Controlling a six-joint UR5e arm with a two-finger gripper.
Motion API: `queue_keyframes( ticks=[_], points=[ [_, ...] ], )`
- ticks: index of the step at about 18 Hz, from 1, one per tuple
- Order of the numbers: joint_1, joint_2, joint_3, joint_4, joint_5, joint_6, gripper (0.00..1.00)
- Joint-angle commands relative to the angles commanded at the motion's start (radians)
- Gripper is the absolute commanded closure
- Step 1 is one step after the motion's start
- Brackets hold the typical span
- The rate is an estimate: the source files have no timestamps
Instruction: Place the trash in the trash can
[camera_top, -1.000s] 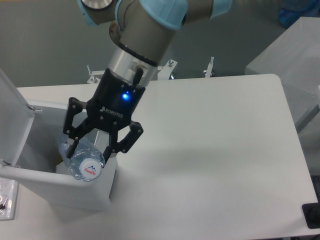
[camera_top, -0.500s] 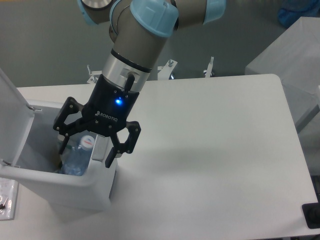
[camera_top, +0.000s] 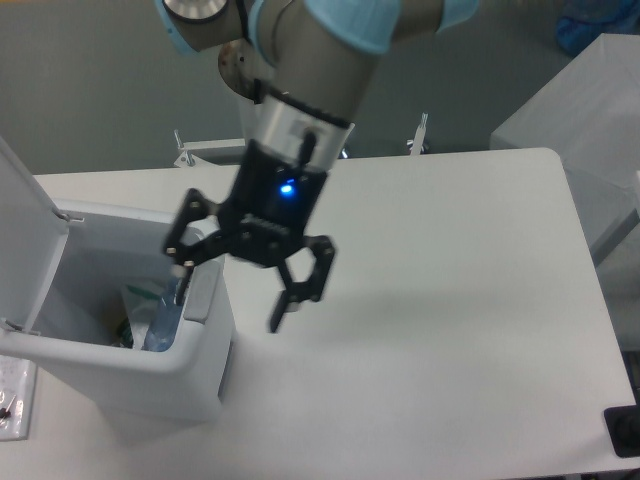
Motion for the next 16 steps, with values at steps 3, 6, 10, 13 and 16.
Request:
queue_keyframes(
  ticks=[3,6,10,13,16],
  points=[
    [0.04,0.012,-0.012,-0.011,0.07,0.137,0.0],
    [0.04,0.025,-0.026,-0.037,0.176,0.351,0.0],
    [0.043,0.081,-0.13,-0.083,0.278,0.664,0.0],
    [0.051,0.149,-0.212,-0.097,0.301,0.76,0.0],
    [0.056,0.175,-0.19,-0.225,0.318,0.788,0.0]
  ],
)
